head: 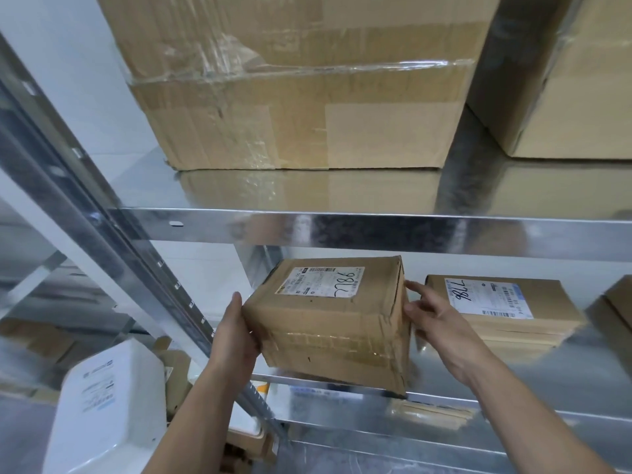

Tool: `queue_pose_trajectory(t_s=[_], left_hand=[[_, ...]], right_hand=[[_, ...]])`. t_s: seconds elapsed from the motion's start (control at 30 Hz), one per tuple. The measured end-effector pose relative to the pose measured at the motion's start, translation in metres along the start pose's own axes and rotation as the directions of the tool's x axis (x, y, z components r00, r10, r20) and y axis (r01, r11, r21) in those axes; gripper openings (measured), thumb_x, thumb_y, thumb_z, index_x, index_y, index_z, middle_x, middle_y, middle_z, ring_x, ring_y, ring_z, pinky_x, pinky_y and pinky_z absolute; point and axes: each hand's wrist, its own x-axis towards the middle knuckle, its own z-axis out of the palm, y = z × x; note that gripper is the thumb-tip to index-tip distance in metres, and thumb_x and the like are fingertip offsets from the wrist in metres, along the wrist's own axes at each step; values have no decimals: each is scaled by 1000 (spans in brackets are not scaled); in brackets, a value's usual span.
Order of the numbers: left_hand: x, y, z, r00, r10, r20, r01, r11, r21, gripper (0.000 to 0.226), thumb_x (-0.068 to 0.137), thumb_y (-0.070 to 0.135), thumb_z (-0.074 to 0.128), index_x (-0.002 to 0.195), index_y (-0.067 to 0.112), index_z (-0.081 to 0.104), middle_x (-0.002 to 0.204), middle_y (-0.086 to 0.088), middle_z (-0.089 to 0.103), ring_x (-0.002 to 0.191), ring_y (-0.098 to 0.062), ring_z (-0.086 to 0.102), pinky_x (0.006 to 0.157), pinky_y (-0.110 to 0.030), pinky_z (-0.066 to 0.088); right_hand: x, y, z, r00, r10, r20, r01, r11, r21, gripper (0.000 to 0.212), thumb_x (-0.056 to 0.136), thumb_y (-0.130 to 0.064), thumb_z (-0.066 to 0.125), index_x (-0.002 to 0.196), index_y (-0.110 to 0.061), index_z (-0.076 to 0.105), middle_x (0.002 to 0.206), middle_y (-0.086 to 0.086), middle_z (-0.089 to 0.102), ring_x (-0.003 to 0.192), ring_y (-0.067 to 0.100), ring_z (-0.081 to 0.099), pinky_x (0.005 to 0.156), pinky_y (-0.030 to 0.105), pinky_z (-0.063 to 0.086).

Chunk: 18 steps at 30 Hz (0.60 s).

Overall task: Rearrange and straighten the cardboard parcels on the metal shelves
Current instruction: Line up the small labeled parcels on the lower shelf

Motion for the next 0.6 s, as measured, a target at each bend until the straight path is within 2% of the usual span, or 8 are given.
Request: queue_pose_trajectory(t_s=[0.07, 0.2, 0.33, 0.43, 0.47, 0.53, 0.6], left_hand=[[3, -2, 1, 1000, 5, 6, -5, 1000, -25, 41, 105, 50, 43, 122, 18, 61, 114, 3, 69, 109, -13, 63, 97, -40, 47], [3, -7, 3, 999, 32, 37, -32, 999, -14, 32, 107, 35, 42, 105, 15, 67, 104, -3, 73, 101, -18, 64, 93, -41, 48], [8, -15, 3, 997, 77, 29, -79, 996, 47, 26, 100, 17, 42, 94, 7, 65, 101, -15, 63, 89, -24, 57, 74, -35, 43], [12, -19, 3, 994, 87, 66, -93, 991, 100, 33, 100, 11, 36, 109, 9, 67, 105, -11, 72, 96, -26, 63, 78, -38, 47], [12, -20, 4, 993, 83, 82, -92, 989, 115, 36, 100, 10, 34, 113, 13, 68, 104, -7, 75, 98, -24, 66, 82, -39, 50], [12, -19, 9, 991, 82, 108, -98, 984, 151, 40, 102, 12, 32, 115, 22, 68, 100, -2, 79, 100, -21, 67, 85, -40, 52], [12, -20, 12, 989, 79, 125, -103, 974, 201, 36, 107, 22, 35, 110, 20, 70, 94, 2, 79, 98, -18, 67, 79, -36, 51]], right_hand=[[1, 3, 6, 998, -6, -55, 6, 1000, -8, 31, 102, -20, 61, 131, -30, 59, 108, 11, 62, 105, 26, 62, 92, 39, 50], [8, 8, 12, 994, 14, -112, -11, 999, 32, 16, 105, -16, 55, 116, -22, 66, 102, 18, 68, 91, 27, 67, 82, 36, 52], [11, 13, 14, 987, 145, -73, -137, 985, 106, 31, 110, -33, 44, 117, -23, 72, 103, 2, 79, 98, 17, 68, 82, 31, 49], [12, 17, 17, 967, 254, -33, -239, 940, 242, 45, 109, -48, 38, 107, -22, 75, 104, 0, 80, 105, 16, 69, 99, 37, 50], [12, 17, 18, 962, 274, -14, -258, 922, 290, 48, 108, -51, 37, 105, -22, 75, 103, 1, 80, 100, 16, 72, 94, 36, 53], [11, 15, 23, 954, 299, 18, -285, 889, 357, 52, 107, -54, 34, 103, -21, 74, 96, 3, 80, 85, 13, 75, 72, 32, 55], [14, 16, 28, 957, 289, 4, -270, 888, 373, 52, 108, -55, 31, 108, -22, 72, 96, 2, 80, 88, 15, 74, 68, 32, 54]])
